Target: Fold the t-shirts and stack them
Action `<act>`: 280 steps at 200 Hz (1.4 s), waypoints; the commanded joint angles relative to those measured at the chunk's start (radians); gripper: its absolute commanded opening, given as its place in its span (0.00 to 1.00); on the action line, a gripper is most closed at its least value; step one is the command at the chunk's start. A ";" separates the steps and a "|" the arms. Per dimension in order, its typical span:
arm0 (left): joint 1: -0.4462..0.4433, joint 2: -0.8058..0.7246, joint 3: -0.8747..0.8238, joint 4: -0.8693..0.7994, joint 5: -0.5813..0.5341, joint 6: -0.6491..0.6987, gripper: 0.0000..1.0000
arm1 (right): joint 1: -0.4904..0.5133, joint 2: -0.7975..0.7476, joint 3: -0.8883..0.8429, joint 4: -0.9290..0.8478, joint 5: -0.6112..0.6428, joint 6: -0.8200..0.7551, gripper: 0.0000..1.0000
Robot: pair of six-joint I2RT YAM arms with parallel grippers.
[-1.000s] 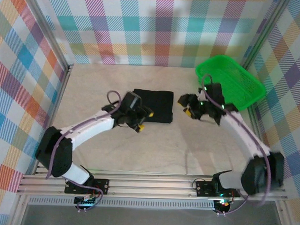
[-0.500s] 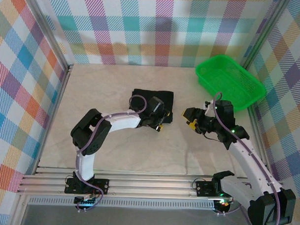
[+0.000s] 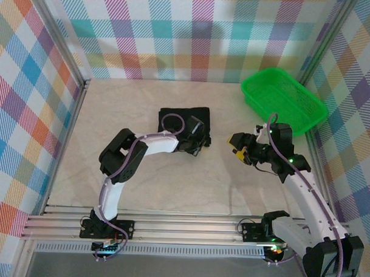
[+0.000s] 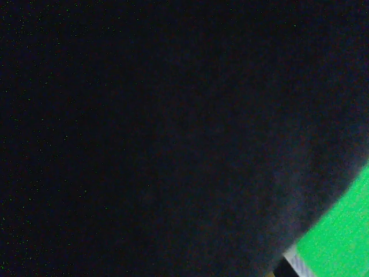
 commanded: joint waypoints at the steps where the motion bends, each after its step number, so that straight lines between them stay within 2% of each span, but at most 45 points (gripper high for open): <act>1: 0.127 -0.069 -0.047 -0.110 -0.034 0.093 0.00 | -0.010 0.024 0.043 0.006 -0.024 -0.006 0.60; 22: 0.246 -0.129 -0.110 -0.099 0.002 0.168 0.00 | -0.011 0.048 0.053 0.028 -0.023 -0.001 0.60; 38: 0.353 -0.129 -0.103 -0.092 0.072 0.282 0.00 | -0.011 0.071 0.061 0.048 -0.028 0.007 0.59; 59: 0.489 -0.087 -0.023 -0.157 0.157 0.499 0.00 | -0.011 0.103 0.065 0.078 -0.036 0.014 0.59; 96: 0.678 -0.001 0.116 -0.250 0.240 0.730 0.00 | -0.011 0.153 0.078 0.129 -0.062 0.013 0.59; 117: 0.732 0.090 0.274 -0.385 0.243 0.876 0.00 | -0.011 0.183 0.084 0.159 -0.095 0.012 0.59; 147: 0.791 0.167 0.394 -0.506 0.199 0.975 0.00 | -0.010 0.210 0.113 0.136 -0.108 -0.016 0.59; 200: 0.857 0.221 0.503 -0.600 0.136 0.985 0.01 | -0.010 0.245 0.133 0.147 -0.120 -0.022 0.59; 217: 0.856 0.176 0.479 -0.574 0.127 0.961 0.13 | -0.009 0.224 0.144 0.172 -0.100 -0.040 0.60; 229: 0.847 0.127 0.448 -0.541 0.130 0.942 0.32 | -0.009 0.197 0.148 0.204 -0.075 -0.057 0.60; 240: 0.835 0.077 0.437 -0.545 0.131 0.928 0.56 | -0.010 0.164 0.144 0.244 -0.047 -0.068 0.62; 246: 0.826 0.047 0.429 -0.549 0.133 0.918 0.77 | -0.009 0.154 0.144 0.257 -0.034 -0.072 0.63; 249: 0.822 0.030 0.423 -0.549 0.135 0.913 0.93 | -0.009 0.149 0.146 0.261 -0.026 -0.074 0.64; 251: 0.819 0.019 0.416 -0.549 0.135 0.909 0.98 | -0.009 0.146 0.147 0.261 -0.021 -0.076 0.64; 277: 0.777 -0.158 0.349 -0.620 0.091 0.840 1.00 | -0.009 0.133 0.209 0.191 0.044 -0.107 0.72; 280: 0.775 -0.178 0.343 -0.642 0.081 0.826 1.00 | -0.009 0.133 0.219 0.181 0.050 -0.110 0.79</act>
